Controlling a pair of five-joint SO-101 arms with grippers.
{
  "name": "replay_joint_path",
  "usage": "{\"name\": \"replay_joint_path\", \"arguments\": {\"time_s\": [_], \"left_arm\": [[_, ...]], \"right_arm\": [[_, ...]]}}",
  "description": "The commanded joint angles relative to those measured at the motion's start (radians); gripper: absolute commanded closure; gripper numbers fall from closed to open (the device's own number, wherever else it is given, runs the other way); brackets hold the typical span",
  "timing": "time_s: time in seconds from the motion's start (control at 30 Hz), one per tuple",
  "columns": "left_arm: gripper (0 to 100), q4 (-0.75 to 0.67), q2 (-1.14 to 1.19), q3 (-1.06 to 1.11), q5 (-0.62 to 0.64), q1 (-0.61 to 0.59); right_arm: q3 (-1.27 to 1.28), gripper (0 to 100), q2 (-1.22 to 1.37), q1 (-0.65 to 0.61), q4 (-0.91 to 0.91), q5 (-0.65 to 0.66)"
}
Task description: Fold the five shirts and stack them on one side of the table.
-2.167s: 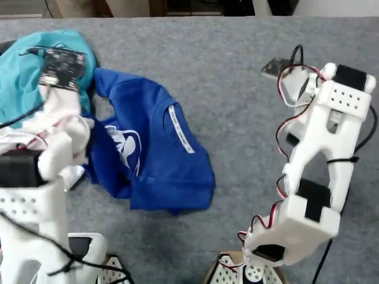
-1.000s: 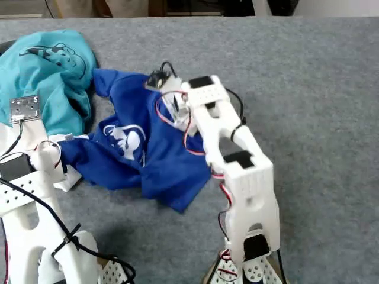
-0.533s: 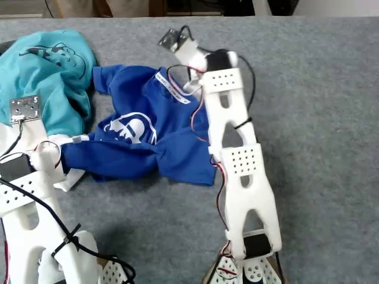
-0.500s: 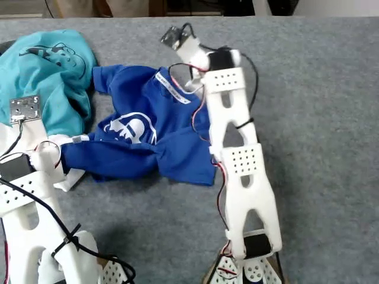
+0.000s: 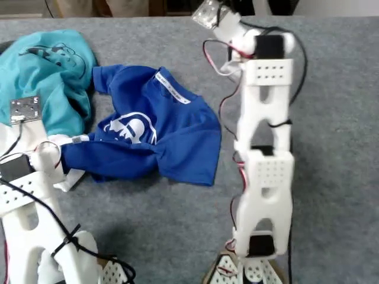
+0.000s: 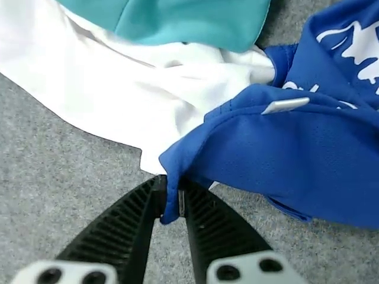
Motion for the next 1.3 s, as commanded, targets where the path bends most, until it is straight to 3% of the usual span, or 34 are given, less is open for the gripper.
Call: {"name": "replay_joint_path", "arguments": {"time_s": [0.0,0.3,0.57,0.67,0.8,1.27], "left_arm": [[98,-0.011,-0.016,-0.005,-0.003,0.002],[98,-0.011,-0.016,-0.006,-0.003,0.003],[98,-0.011,-0.016,-0.005,-0.003,0.003],[98,-0.009,-0.016,-0.005,-0.003,0.002],[98,-0.005,-0.016,-0.005,-0.003,0.002],[98,0.003,-0.016,-0.003,-0.003,-0.009]], "right_arm": [[0.259,95.0,-0.302,0.007,0.017,0.092],[1.004,93.5,-0.792,-0.088,-0.044,0.245],[1.742,71.9,-1.119,-0.225,-0.307,0.242],[1.975,69.6,-1.205,-0.289,-0.425,0.216],[2.121,69.5,-1.256,-0.349,-0.509,0.158],[2.190,69.3,-1.032,-0.328,-0.703,0.143]]}}
